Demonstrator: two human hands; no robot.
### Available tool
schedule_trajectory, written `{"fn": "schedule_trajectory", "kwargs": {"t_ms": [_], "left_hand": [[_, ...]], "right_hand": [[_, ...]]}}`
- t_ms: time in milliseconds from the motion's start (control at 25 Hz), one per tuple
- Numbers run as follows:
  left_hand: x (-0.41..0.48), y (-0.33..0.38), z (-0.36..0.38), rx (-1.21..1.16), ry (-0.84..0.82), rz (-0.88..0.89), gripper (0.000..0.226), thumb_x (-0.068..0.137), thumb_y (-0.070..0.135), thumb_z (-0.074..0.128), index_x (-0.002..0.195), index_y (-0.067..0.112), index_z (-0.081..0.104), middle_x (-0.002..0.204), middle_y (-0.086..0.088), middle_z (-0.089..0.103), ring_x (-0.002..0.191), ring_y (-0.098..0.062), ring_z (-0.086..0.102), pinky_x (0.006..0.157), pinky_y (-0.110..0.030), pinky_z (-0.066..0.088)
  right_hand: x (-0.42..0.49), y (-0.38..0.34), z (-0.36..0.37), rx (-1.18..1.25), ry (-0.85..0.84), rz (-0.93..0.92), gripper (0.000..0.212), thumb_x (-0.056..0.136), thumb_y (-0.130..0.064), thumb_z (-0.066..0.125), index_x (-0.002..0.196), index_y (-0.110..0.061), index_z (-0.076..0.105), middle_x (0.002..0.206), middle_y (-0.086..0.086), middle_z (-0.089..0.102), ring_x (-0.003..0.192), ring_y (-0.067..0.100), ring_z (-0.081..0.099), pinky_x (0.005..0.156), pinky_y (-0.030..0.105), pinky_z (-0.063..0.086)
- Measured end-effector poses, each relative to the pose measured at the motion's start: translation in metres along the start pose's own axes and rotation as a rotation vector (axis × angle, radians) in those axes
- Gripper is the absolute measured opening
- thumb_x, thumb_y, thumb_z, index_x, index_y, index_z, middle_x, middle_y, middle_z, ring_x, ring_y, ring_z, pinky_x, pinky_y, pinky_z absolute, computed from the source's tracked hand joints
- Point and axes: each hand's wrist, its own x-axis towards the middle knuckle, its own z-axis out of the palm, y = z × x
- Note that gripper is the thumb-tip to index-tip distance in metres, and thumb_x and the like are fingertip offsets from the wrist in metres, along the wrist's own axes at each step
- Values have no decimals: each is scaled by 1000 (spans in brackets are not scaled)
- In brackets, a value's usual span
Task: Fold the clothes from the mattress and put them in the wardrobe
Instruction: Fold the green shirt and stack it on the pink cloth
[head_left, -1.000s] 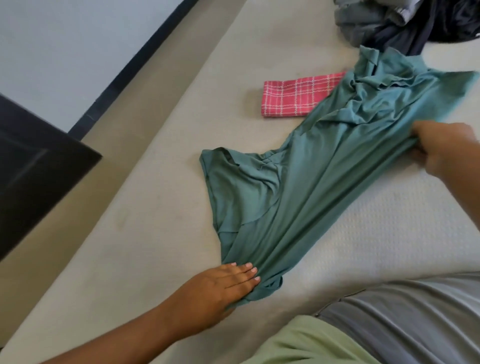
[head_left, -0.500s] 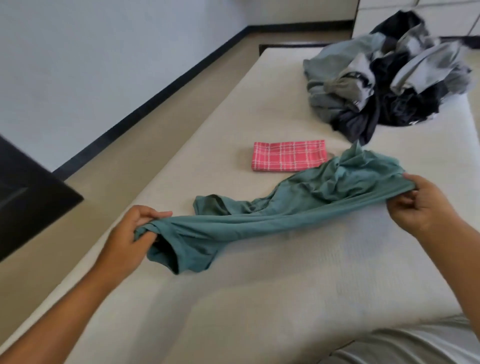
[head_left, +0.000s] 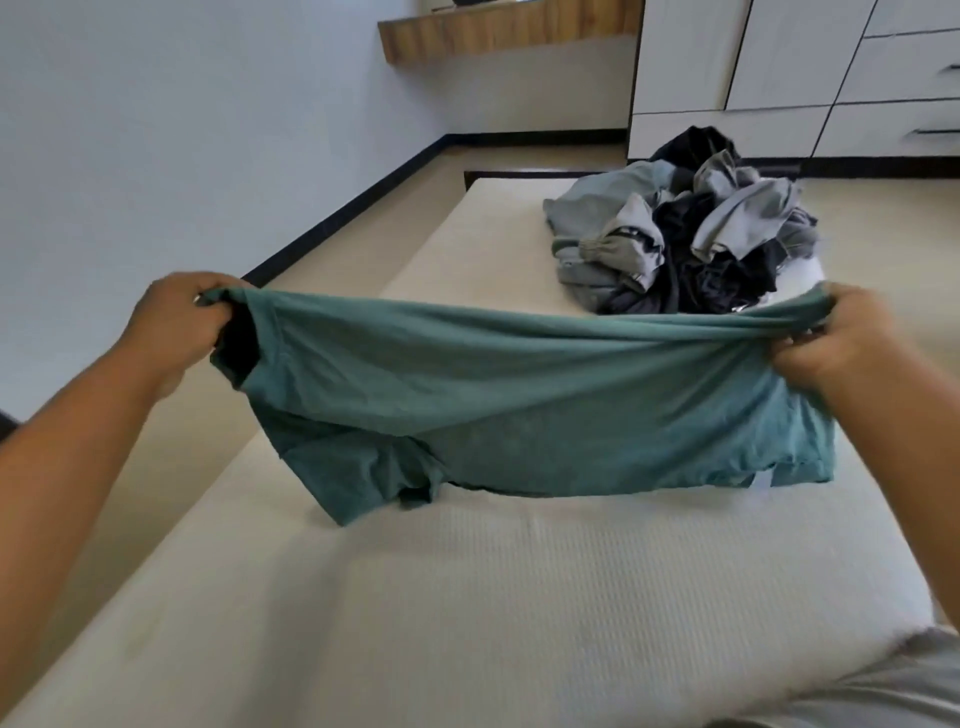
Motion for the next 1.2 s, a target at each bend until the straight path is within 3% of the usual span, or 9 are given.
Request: {"fn": "schedule_trajectory", "kwargs": {"t_ms": [120, 360, 440, 560, 720, 840, 1000, 1120, 1200], "left_hand": [[51, 25, 11, -135, 30, -37, 44, 92, -10, 50, 82, 27, 72, 89, -9, 69, 89, -28, 65, 75, -28, 60], [29, 40, -1, -226, 62, 71, 35, 91, -9, 56, 97, 21, 74, 103, -7, 70, 92, -15, 68, 93, -33, 57], [-17, 7, -2, -144, 81, 59, 35, 92, -10, 57, 114, 13, 72, 112, -5, 69, 101, -17, 66, 96, -31, 52], [-104, -79, 1, 28, 60, 8, 36, 90, -14, 63, 115, 11, 71, 122, -10, 68, 115, -26, 63, 99, -21, 44], [-206, -200, 9, 213, -165, -62, 78, 77, -30, 64, 93, 46, 75, 124, -11, 70, 114, 2, 62, 96, 3, 32], [-233, -244, 14, 306, -211, -52, 98, 76, -30, 63, 87, 67, 69, 122, -2, 67, 115, -9, 61, 96, 4, 28], [-222, -193, 27, 716, -135, -17, 53, 81, -7, 70, 97, 43, 75, 130, -5, 64, 110, -36, 57, 93, -45, 42], [-185, -131, 84, 545, -82, 232, 31, 82, -2, 75, 105, 20, 78, 122, -9, 64, 108, -37, 57, 91, -53, 48], [-139, -110, 134, 444, -265, 329, 36, 86, 5, 77, 119, 17, 74, 129, -9, 62, 116, -34, 58, 100, -50, 49]], "right_hand": [[7, -24, 13, 64, 3, -80, 13, 101, -33, 54, 91, -24, 56, 92, -8, 60, 75, 5, 61, 56, 17, 53], [-3, -42, -14, 153, -54, -217, 21, 103, -27, 47, 86, -17, 55, 66, -2, 66, 67, 9, 69, 61, 22, 56], [1, -26, -52, 110, -12, -193, 17, 93, -31, 62, 103, -17, 62, 90, 3, 74, 94, 17, 76, 83, 41, 60], [-4, 22, -123, 52, 209, -56, 43, 83, -35, 73, 122, -19, 66, 113, 5, 75, 98, 26, 76, 74, 43, 63], [-32, 90, -191, -287, 419, 75, 16, 100, 1, 51, 86, 6, 48, 92, 29, 52, 79, 36, 58, 47, 10, 45], [-29, 108, -218, -512, 454, 37, 21, 105, 1, 39, 118, 13, 48, 77, 14, 40, 86, 39, 53, 42, 12, 38], [-59, 99, -210, -1271, 550, -200, 36, 97, -27, 59, 129, -11, 51, 119, 19, 55, 115, 39, 54, 92, 44, 48], [-64, 104, -181, -1671, 245, -572, 51, 94, -31, 64, 140, -16, 51, 140, 20, 49, 126, 41, 47, 101, 53, 45], [-49, 107, -155, -1859, -94, -682, 56, 96, -32, 61, 148, -18, 46, 151, 11, 44, 135, 36, 42, 108, 52, 42]]}}
